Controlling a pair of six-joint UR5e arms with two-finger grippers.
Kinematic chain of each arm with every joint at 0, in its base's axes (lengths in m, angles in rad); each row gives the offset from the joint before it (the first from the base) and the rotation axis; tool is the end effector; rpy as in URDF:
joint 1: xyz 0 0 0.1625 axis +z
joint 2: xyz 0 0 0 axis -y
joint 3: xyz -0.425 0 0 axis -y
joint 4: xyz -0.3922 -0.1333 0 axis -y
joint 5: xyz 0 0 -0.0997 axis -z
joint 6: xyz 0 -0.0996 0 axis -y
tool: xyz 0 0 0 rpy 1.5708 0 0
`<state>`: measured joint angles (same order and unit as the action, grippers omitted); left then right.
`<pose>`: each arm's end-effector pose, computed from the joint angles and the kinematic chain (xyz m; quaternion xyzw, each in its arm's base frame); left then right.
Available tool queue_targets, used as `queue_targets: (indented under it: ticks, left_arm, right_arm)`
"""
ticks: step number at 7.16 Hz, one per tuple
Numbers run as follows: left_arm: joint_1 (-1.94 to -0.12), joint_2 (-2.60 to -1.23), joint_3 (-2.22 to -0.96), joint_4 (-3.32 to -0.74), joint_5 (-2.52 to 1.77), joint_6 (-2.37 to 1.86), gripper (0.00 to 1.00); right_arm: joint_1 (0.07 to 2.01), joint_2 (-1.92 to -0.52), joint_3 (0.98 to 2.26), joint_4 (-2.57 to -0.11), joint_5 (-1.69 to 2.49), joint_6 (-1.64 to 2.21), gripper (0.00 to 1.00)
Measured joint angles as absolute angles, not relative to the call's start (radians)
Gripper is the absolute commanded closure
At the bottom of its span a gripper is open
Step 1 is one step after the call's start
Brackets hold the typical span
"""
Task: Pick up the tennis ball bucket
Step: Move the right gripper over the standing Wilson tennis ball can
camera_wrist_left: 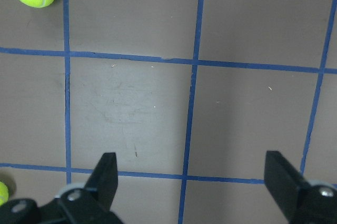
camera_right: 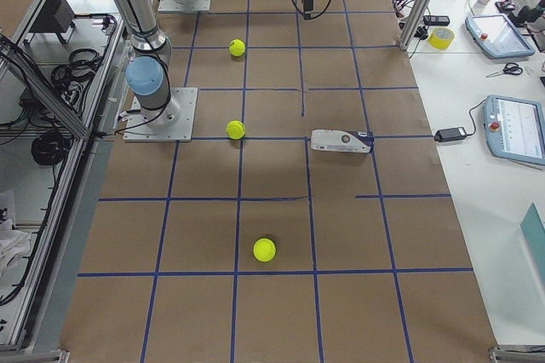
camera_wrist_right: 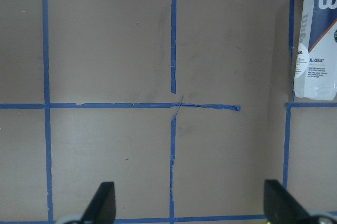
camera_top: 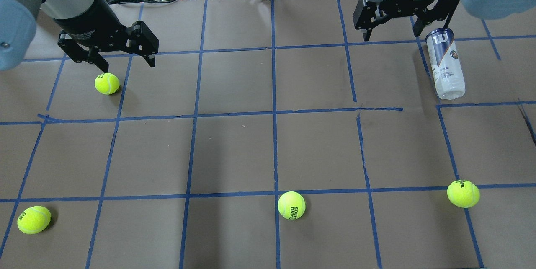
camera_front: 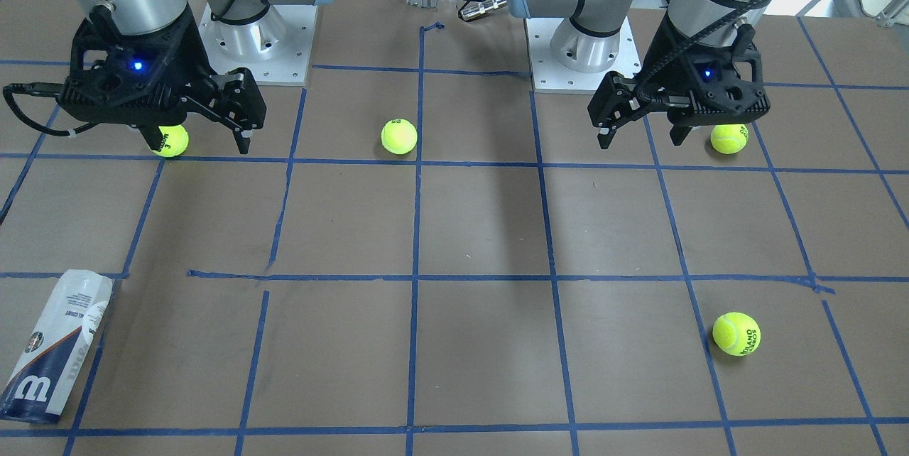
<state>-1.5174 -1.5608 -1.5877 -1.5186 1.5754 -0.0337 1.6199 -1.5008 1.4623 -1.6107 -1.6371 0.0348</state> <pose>-0.1064 -0.4984 0.4898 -0.0436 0.9988 -0.0226 0.0025 0.1525 -0.5220 0.5103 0.0058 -0.9987 0.0405 0.0314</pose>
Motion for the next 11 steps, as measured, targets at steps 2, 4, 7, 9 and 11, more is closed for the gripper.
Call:
queue_targets:
  ticks: [2, 4, 7, 9, 11]
  left_arm:
    - [-1.517, -1.561, -1.592, -1.518, 1.575, -0.034, 0.00]
    - [-1.516, -1.558, -1.602, -1.517, 1.573, -0.034, 0.00]
    - [-1.516, -1.555, -1.605, -1.517, 1.572, -0.034, 0.00]
    - [-1.516, -1.554, -1.608, -1.517, 1.572, -0.034, 0.00]
    - [-1.516, -1.554, -1.609, -1.517, 1.572, -0.034, 0.00]
  right_arm:
    - [1.618, -1.495, 1.459, -1.613, -1.636, 0.036, 0.00]
    - [1.614, -1.492, 1.452, -1.613, -1.633, 0.037, 0.00]
    - [1.550, -1.491, 1.448, -1.609, -1.584, 0.033, 0.00]
    - [1.495, -1.491, 1.451, -1.609, -1.567, 0.011, 0.00]
    - [1.444, -1.485, 1.452, -1.612, -1.567, -0.016, 0.00]
